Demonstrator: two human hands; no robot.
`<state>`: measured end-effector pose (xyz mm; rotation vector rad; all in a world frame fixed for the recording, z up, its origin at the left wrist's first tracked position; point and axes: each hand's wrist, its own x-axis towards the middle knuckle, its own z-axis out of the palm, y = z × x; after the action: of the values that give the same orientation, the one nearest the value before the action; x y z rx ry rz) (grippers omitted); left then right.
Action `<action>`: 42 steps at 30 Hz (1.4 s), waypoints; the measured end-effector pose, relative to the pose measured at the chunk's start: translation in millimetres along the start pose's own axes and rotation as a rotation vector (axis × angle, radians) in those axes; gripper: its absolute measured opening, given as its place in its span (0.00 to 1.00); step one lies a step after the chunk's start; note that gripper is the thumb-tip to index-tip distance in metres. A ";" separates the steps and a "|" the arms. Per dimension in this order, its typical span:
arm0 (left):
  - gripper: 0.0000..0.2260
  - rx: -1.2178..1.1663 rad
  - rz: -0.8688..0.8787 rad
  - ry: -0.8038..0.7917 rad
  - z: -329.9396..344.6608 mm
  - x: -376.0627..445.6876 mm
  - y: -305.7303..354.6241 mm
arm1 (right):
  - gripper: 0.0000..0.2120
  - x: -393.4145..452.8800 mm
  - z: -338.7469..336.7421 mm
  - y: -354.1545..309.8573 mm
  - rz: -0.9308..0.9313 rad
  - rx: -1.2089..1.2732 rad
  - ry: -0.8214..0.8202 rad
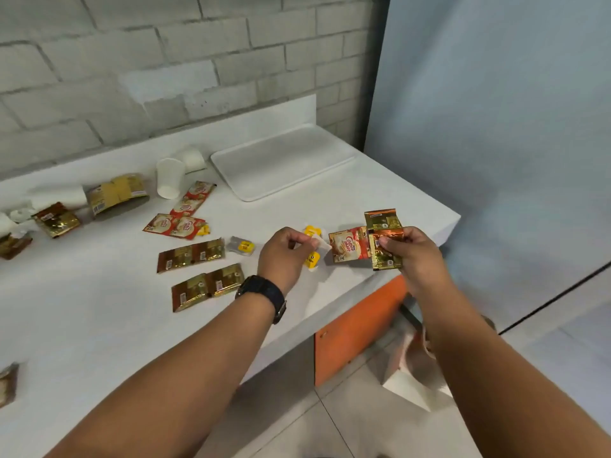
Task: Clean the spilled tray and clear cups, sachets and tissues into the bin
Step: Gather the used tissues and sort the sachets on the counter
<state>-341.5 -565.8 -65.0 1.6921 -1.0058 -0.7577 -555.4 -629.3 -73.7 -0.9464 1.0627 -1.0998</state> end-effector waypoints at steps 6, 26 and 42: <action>0.06 0.046 0.007 -0.209 116.7 -31.0 17.4 | 0.10 -8.0 -130.3 -2.0 0.094 -0.037 0.230; 0.07 0.326 -0.300 -0.391 308.4 -69.7 -80.1 | 0.09 37.6 -337.1 159.4 0.628 -0.348 0.396; 0.24 0.300 -0.636 -0.828 395.8 -64.4 -78.4 | 0.05 13.3 -360.9 145.9 0.695 -0.332 0.278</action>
<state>-684.5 -665.5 -263.3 2.0227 -1.1554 -1.9087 -872.8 -637.9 -299.4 -0.5958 1.6780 -0.4857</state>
